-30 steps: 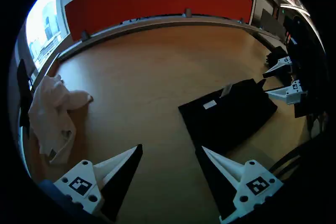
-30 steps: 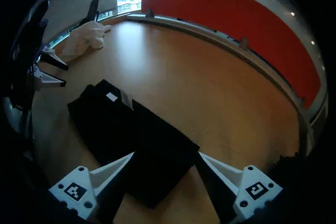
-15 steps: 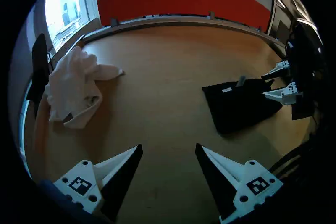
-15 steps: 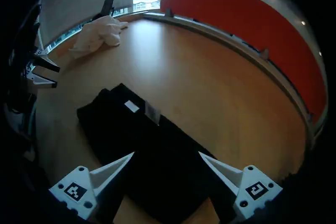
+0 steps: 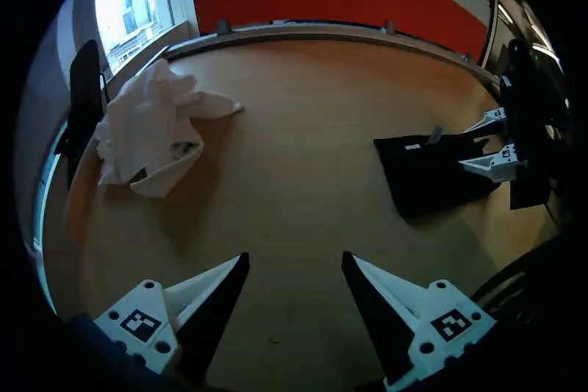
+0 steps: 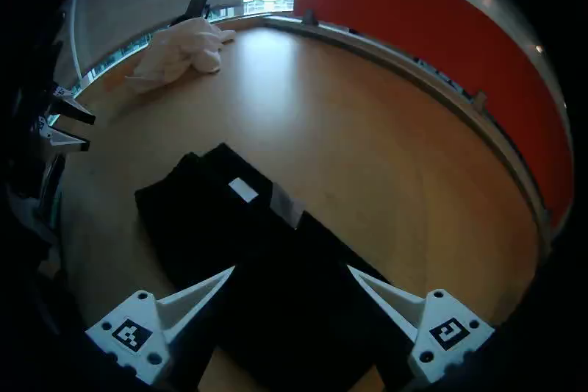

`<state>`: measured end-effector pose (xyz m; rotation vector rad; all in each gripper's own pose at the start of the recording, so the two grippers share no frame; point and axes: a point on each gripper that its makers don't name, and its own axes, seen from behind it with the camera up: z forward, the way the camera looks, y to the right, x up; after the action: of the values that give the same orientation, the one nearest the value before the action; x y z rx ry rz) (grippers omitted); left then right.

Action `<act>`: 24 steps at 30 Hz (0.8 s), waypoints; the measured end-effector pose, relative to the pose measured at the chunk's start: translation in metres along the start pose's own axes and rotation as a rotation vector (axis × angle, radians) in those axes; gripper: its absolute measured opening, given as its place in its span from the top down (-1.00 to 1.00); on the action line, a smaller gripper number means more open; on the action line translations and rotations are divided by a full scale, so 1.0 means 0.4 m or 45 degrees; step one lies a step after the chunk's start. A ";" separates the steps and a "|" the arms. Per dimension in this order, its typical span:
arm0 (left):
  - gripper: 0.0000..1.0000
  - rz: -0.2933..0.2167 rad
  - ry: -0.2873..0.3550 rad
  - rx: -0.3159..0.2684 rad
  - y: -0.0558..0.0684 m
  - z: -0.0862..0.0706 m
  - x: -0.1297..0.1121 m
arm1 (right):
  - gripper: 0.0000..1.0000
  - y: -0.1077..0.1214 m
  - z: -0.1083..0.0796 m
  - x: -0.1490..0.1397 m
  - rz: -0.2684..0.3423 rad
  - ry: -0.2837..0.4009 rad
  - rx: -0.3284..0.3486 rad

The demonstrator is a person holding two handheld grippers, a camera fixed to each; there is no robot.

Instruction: Fold towel

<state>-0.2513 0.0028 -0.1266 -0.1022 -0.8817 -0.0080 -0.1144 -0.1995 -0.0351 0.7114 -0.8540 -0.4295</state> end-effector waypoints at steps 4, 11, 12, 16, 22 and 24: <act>-0.87 -0.006 0.002 -0.001 0.001 0.001 0.001 | -0.95 0.005 0.012 0.005 -0.002 -0.002 -0.005; -0.87 -0.013 0.004 0.002 -0.003 -0.002 0.002 | -0.96 0.024 0.030 0.018 -0.009 -0.005 -0.018; -0.87 -0.014 0.004 0.003 -0.003 -0.002 0.002 | -0.96 0.027 0.032 0.020 -0.011 -0.006 -0.021; -0.87 -0.020 0.004 0.007 -0.008 -0.006 0.000 | -0.96 0.044 0.036 0.035 -0.017 0.000 -0.030; -0.87 -0.023 0.007 0.016 -0.017 -0.014 0.001 | -0.96 0.073 0.040 0.066 -0.022 0.012 -0.044; -0.87 -0.024 0.010 0.016 -0.017 -0.017 0.004 | -0.97 0.082 0.042 0.076 -0.026 0.015 -0.049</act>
<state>-0.2456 -0.0045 -0.1290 -0.0817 -0.8747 -0.0204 -0.1076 -0.2017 0.0123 0.6869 -0.8259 -0.4583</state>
